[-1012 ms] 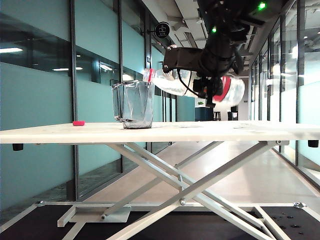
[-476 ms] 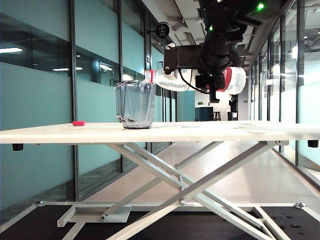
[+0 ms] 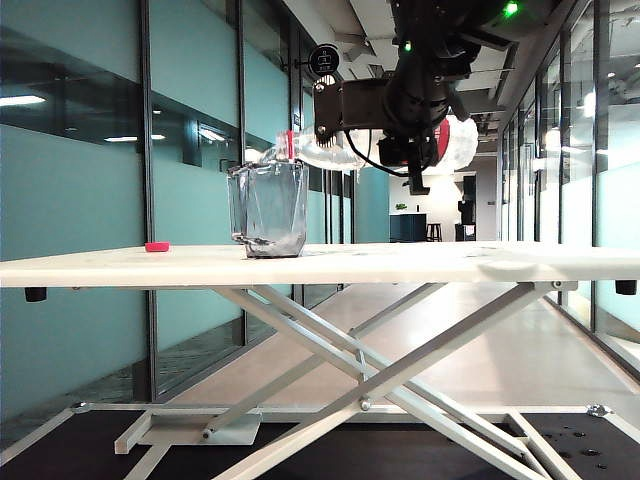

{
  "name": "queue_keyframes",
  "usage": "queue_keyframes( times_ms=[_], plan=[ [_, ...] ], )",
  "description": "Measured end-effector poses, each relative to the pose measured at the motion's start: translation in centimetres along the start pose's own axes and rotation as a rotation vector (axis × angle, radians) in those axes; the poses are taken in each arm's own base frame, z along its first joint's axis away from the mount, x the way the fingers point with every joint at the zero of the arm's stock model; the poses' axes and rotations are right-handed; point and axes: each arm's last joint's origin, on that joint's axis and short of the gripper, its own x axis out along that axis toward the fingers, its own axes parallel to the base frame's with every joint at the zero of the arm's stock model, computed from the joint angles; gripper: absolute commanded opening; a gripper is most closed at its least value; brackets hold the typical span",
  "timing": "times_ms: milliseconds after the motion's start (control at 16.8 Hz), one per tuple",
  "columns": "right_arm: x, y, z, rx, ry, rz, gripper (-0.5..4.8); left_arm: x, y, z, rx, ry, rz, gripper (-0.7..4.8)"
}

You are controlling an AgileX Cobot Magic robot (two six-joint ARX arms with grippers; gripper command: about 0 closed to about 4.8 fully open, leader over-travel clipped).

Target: Pick up the mineral water bottle on the table and pour water into the mug until it's half full.

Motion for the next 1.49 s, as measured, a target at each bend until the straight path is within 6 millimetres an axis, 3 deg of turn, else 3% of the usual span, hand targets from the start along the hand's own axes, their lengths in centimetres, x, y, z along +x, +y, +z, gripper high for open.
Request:
queue_keyframes(
  times_ms=[1250, 1488],
  plan=[
    [-0.04, -0.31, -0.08, -0.043, 0.057, -0.031, 1.47, 0.0, -0.01, -0.12, -0.008, 0.011, -0.001, -0.05],
    [-0.05, -0.3, -0.13, 0.116, 0.071, -0.037, 1.47, 0.0, -0.01, -0.12, -0.008, 0.011, -0.001, -0.05]
  ],
)
